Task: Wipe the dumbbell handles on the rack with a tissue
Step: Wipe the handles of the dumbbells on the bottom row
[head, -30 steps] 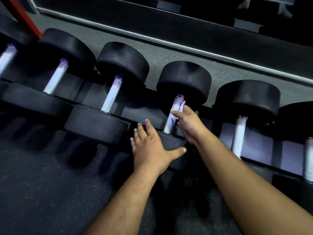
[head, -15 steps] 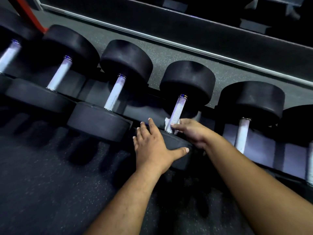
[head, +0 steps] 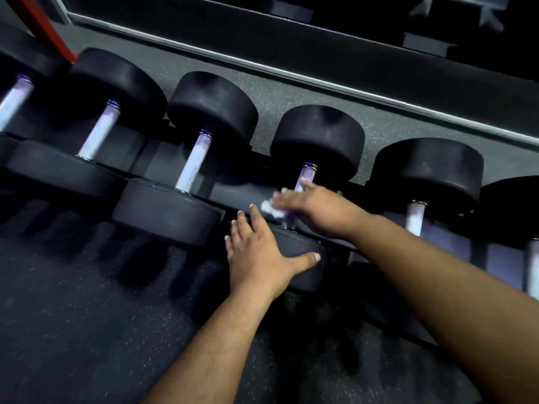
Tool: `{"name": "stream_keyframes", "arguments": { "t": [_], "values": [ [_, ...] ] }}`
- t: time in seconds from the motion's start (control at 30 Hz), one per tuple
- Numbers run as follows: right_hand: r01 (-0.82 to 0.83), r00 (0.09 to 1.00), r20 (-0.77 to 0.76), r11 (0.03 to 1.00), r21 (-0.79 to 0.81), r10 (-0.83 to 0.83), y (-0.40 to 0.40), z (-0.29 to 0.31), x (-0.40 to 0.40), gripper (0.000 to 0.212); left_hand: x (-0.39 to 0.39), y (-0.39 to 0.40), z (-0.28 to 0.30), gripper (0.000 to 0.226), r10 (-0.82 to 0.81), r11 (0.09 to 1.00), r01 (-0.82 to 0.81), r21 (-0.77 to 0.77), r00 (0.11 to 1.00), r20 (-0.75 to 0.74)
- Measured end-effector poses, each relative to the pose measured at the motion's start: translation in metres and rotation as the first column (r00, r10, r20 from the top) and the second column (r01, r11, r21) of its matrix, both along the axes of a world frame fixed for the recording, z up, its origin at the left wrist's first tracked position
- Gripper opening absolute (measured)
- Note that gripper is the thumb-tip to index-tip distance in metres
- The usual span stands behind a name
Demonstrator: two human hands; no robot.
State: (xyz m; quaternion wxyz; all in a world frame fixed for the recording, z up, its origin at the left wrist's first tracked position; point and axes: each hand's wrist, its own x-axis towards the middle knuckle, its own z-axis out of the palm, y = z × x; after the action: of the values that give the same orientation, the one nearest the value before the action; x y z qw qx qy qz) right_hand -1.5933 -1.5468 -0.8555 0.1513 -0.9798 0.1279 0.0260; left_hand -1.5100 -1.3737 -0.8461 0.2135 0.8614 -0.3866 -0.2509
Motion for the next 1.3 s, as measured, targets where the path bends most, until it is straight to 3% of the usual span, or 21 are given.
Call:
{"name": "stream_keyframes", "arguments": {
  "t": [0.07, 0.17, 0.2, 0.27, 0.37, 0.4, 0.53, 0.6, 0.67, 0.77, 0.83, 0.9, 1.03, 1.1, 1.17, 1.3],
  "values": [
    [-0.222, 0.939, -0.297, 0.966, -0.131, 0.176, -0.003, -0.009, -0.005, 0.055, 0.001, 0.001, -0.001, 0.150, -0.003, 1.000, 0.003, -0.005, 1.000, 0.002],
    [-0.327, 0.928, -0.261, 0.918, -0.223, 0.267, -0.012, -0.002, -0.025, 0.061, 0.000, 0.001, -0.001, 0.150, -0.006, 1.000, 0.006, -0.007, 1.000, 0.003],
    [-0.314, 0.939, -0.240, 0.896, -0.313, 0.245, -0.016, -0.003, -0.031, 0.061, 0.000, 0.001, -0.001, 0.150, -0.009, 1.000, 0.009, -0.004, 1.000, 0.002],
    [-0.136, 0.978, -0.202, 0.891, -0.434, 0.051, -0.020, -0.005, -0.038, 0.061, 0.000, 0.000, 0.000, 0.150, -0.011, 1.000, 0.011, 0.001, 1.000, -0.002],
    [0.168, 0.966, -0.109, 0.893, -0.417, -0.233, -0.005, -0.015, -0.032, 0.069, -0.001, 0.000, 0.001, 0.149, -0.009, 1.000, 0.009, -0.004, 1.000, 0.007],
    [0.175, 0.968, -0.100, 0.906, -0.386, -0.230, -0.001, -0.021, -0.030, 0.070, 0.000, 0.001, 0.001, 0.148, -0.011, 1.000, 0.011, -0.002, 1.000, 0.008],
    [-0.109, 0.983, -0.175, 0.953, -0.282, 0.061, -0.006, -0.021, -0.041, 0.068, 0.000, 0.001, 0.000, 0.148, -0.013, 1.000, 0.013, 0.003, 1.000, 0.013],
    [0.010, 0.989, -0.133, 0.947, -0.321, -0.056, -0.008, -0.015, -0.038, 0.065, 0.000, 0.000, 0.000, 0.149, -0.012, 1.000, 0.012, 0.001, 1.000, 0.009],
    [0.225, 0.964, -0.078, 0.940, -0.255, -0.252, -0.002, -0.016, -0.025, 0.066, -0.001, 0.001, 0.001, 0.148, -0.005, 1.000, 0.006, -0.006, 1.000, 0.018],
    [0.350, 0.927, 0.115, 0.934, 0.069, -0.356, 0.013, -0.026, -0.012, 0.059, -0.001, 0.002, 0.000, 0.147, -0.006, 1.000, 0.006, -0.024, 1.000, 0.027],
    [0.447, 0.840, 0.165, 0.832, 0.327, -0.517, 0.021, -0.032, -0.020, 0.055, -0.002, 0.003, -0.001, 0.147, -0.006, 1.000, 0.007, -0.030, 0.999, 0.038],
    [0.517, 0.749, 0.120, 0.688, 0.510, -0.652, 0.026, -0.037, -0.027, 0.057, -0.002, 0.002, -0.001, 0.147, -0.013, 1.000, 0.014, -0.023, 0.998, 0.060],
    [0.466, 0.626, 0.090, 0.464, 0.753, -0.775, 0.022, -0.037, -0.010, 0.061, -0.002, -0.002, 0.001, 0.146, -0.059, 0.998, 0.061, -0.018, 0.993, 0.101],
    [0.461, 0.569, 0.075, 0.393, 0.796, -0.819, 0.020, -0.030, 0.001, 0.060, -0.005, -0.005, 0.004, 0.142, -0.088, 0.995, 0.093, -0.041, 0.989, 0.115],
    [0.539, 0.538, 0.066, 0.403, 0.740, -0.840, 0.024, -0.028, 0.002, 0.063, -0.011, -0.007, 0.010, 0.135, -0.095, 0.992, 0.104, -0.078, 0.990, 0.105],
    [0.669, 0.556, -0.019, 0.433, 0.604, -0.831, 0.036, -0.019, -0.032, 0.033, -0.043, 0.003, 0.025, 0.119, -0.095, 0.975, 0.110, -0.195, 0.992, 0.085]
  ]
}}
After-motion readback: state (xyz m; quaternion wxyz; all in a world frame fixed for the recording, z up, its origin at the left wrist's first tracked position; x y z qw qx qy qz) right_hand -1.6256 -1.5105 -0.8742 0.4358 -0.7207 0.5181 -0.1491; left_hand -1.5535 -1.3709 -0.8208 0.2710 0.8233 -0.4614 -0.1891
